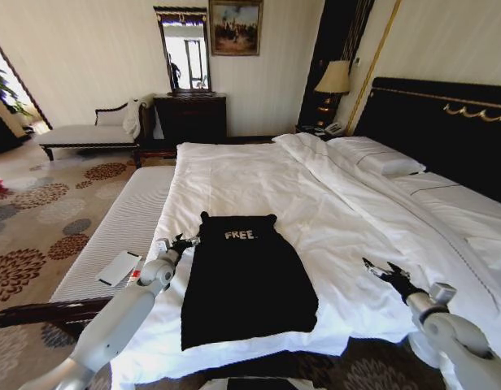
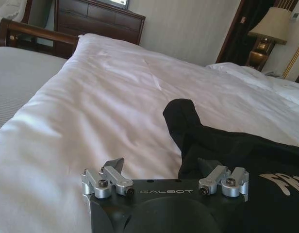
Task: Fold the clothes on the bed.
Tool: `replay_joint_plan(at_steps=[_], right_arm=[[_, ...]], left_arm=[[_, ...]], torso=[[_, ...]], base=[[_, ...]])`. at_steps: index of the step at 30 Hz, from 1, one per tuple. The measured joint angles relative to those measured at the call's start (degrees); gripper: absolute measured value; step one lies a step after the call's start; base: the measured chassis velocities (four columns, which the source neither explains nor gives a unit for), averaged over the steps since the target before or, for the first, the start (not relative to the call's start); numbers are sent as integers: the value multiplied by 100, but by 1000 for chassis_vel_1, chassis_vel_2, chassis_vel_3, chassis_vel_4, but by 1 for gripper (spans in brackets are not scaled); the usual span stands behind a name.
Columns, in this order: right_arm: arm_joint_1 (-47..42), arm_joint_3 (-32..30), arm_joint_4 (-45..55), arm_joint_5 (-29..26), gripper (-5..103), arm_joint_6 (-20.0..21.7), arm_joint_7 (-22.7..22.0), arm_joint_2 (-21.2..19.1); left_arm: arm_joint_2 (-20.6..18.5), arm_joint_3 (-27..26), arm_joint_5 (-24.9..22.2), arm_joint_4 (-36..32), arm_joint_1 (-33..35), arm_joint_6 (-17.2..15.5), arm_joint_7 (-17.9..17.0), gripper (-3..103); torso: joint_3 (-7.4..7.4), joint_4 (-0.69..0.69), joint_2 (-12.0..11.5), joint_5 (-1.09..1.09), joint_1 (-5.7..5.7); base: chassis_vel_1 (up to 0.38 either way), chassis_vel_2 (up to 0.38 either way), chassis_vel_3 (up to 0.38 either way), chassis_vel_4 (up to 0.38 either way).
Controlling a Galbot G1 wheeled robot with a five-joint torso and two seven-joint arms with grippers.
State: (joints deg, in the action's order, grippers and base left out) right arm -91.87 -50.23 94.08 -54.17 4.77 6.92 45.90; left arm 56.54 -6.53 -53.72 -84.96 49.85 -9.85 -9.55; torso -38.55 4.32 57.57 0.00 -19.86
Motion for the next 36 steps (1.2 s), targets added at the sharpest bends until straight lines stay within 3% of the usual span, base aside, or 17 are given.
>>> replay_joint_plan(at_steps=[2,6,10,11,13,15,26,36], right_arm=[[-65,-41,20,25,100,0,0,6],[-178,-101,47,45,100,0,3,24],[-241,-136,48,58,100,0,15,36],[-247,-141,40,58,100,0,18,36],[-247,-141,37,58,100,0,18,35],[-201,-128,19,58,100,0,17,20],[-182,-83,73,80,100,25,-22,40],[-251,-185,104,10,100,30,-45,30]], left_arm=[[157,-41,-27,282,-121,69,128,77],[268,-123,-154,455,-253,125,264,67],[273,-210,-338,353,-269,157,422,49],[248,-246,-424,254,-257,166,478,55],[240,-248,-435,242,-254,166,483,55],[200,-225,-445,278,-247,166,489,64],[307,139,-400,927,-709,173,655,68],[457,482,-257,1097,-939,168,713,68]], torso=[[0,0,0,1,0],[0,2,0,0,0],[0,0,0,-1,0],[0,0,0,0,0],[0,0,0,-1,0],[0,0,0,-1,0],[-1,1,0,-1,0],[-1,-1,0,-1,0]], base=[[0,0,0,0],[0,0,0,0],[0,0,0,0],[0,0,0,0],[0,0,0,0],[0,0,0,0],[0,0,0,0],[0,0,0,0]])
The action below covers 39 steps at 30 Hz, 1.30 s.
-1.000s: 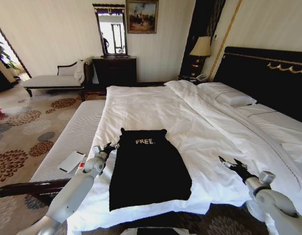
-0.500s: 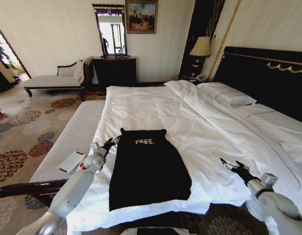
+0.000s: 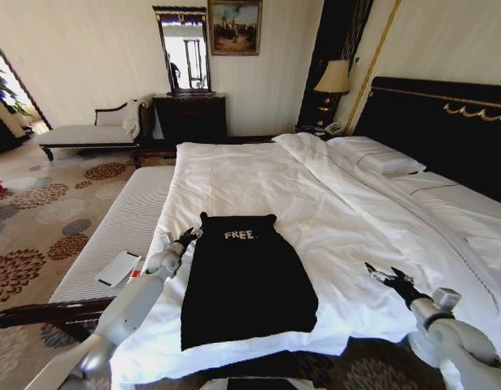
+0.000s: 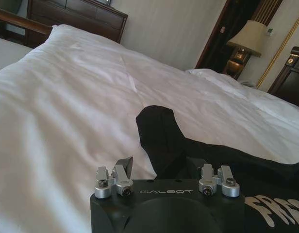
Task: Fold the clothes on the bed.
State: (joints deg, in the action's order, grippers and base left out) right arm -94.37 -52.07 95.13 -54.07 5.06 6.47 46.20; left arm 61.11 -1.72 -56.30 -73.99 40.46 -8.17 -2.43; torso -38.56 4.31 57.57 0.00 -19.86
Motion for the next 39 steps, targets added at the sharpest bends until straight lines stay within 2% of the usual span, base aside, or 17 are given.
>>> replay_joint_plan(at_steps=[2,3,5,8,9,12,15,18,31,39], right_arm=[[-4,-3,0,-1,100,0,-2,1],[-8,-5,0,-1,100,0,-3,9],[-9,-6,0,-1,100,0,-3,12],[-13,-14,0,-1,100,0,-5,20],[-13,-14,0,-1,100,0,-5,20],[-26,-34,-1,-4,100,-2,-11,20],[-42,-53,-1,-6,100,-6,-17,18],[-45,-66,-1,-6,100,-9,-25,14],[5,-23,-19,32,100,-13,-32,39],[61,16,-29,56,100,-19,-28,60]], left_arm=[[35,35,34,17,-19,0,1,65],[55,56,51,17,-28,0,-4,55],[60,68,62,16,-30,0,-6,55],[60,141,87,49,-40,0,-12,38],[60,141,87,49,-40,0,-12,38],[71,186,105,88,-43,0,-11,22],[85,190,109,80,-40,1,-13,17],[89,197,109,35,-33,1,-28,3],[-41,142,85,-318,101,-4,-114,3],[-384,-142,-39,-839,409,-20,-199,3]], torso=[[0,0,0,0,0],[0,1,0,0,0],[0,1,0,0,-1],[1,0,0,0,0],[1,0,0,0,0],[1,0,0,0,0],[1,0,0,0,0],[1,1,0,0,0],[1,1,0,1,0],[1,1,0,1,0]], base=[[0,0,0,0],[0,0,0,0],[0,0,0,0],[0,0,0,0],[0,0,0,0],[0,0,0,0],[0,0,0,0],[0,0,0,0],[0,0,0,0],[0,0,0,0]])
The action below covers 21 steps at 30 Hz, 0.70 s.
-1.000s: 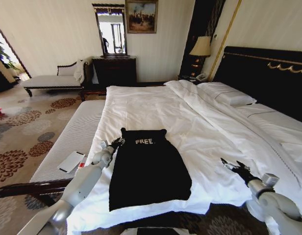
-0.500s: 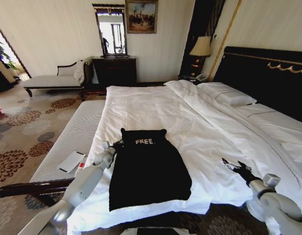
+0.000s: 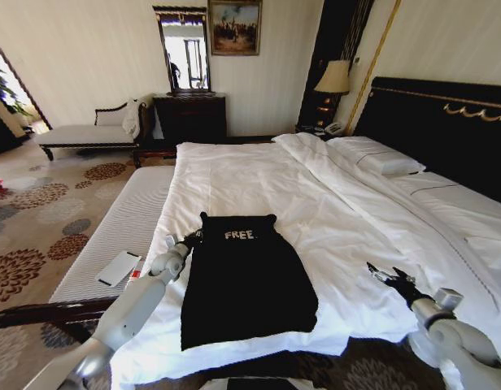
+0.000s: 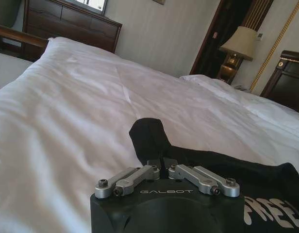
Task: Fold the clothes on the bed.
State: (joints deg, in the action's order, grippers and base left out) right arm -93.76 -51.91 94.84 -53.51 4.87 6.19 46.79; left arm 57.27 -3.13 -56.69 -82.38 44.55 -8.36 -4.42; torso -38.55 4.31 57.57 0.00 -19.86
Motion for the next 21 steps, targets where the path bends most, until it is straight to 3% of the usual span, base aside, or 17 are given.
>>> replay_joint_plan(at_steps=[9,19,21], right_arm=[[57,74,38,20,100,0,-2,41],[-20,58,40,61,100,-26,36,59],[-47,37,32,67,100,-44,47,64]], left_arm=[[-150,-202,170,-288,382,-5,-36,3],[-46,87,677,-227,65,20,-157,0],[-51,94,677,-237,47,13,-189,9]], torso=[[0,-1,0,0,0],[0,2,0,0,0],[-1,2,0,-2,0]], base=[[0,0,0,0],[0,0,0,0],[0,0,0,0]])
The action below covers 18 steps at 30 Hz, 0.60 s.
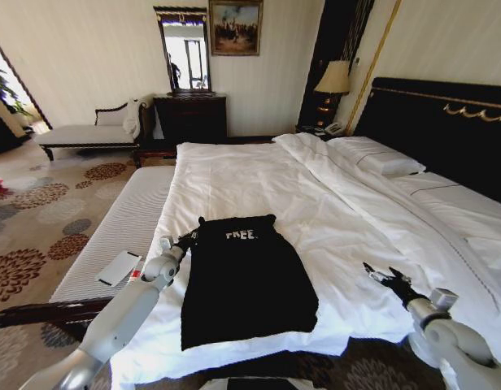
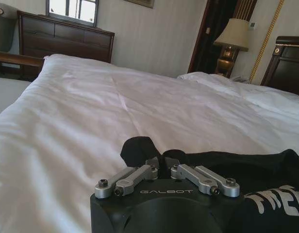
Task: Fold the clothes on the bed.
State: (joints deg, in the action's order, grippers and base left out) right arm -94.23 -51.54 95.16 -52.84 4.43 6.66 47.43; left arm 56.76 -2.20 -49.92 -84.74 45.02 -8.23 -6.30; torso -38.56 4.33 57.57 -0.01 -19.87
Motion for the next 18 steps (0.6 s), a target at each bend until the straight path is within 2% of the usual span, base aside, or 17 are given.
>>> replay_joint_plan(at_steps=[1,3,4,6,7,10,14,18], right_arm=[[-3,-6,-7,0,100,-6,3,0],[-4,-15,-23,-1,100,-15,10,-8],[-4,-15,-23,-1,100,-15,10,-8],[29,-10,-30,-6,100,-16,12,-22],[48,-2,-31,-8,100,-16,12,-26],[95,26,-21,-15,100,-16,10,-29],[103,36,-9,-20,100,-14,6,-29],[74,25,-1,-24,100,-15,7,-24]], left_arm=[[-14,-3,0,-6,9,-1,-5,9],[-69,-34,-4,-28,62,-2,-12,19],[-69,-34,-4,-28,62,-2,-12,19],[-148,-80,-5,-95,166,-1,-13,30],[-177,-92,-5,-122,202,-2,-12,30],[-254,-105,9,-203,303,-2,-8,46],[-306,-66,24,-306,358,-2,-6,53],[-289,1,50,-362,359,-4,-25,55]], torso=[[0,0,0,1,0],[0,-1,0,1,0],[0,-1,0,1,0],[0,-3,0,2,0],[0,-3,0,2,0],[0,-3,0,2,0],[0,-3,0,1,0],[0,-2,0,1,0]], base=[[0,0,0,0],[0,0,0,0],[0,0,0,0],[0,0,0,0],[0,0,0,0],[0,0,0,0],[0,0,0,0],[0,0,0,0]])
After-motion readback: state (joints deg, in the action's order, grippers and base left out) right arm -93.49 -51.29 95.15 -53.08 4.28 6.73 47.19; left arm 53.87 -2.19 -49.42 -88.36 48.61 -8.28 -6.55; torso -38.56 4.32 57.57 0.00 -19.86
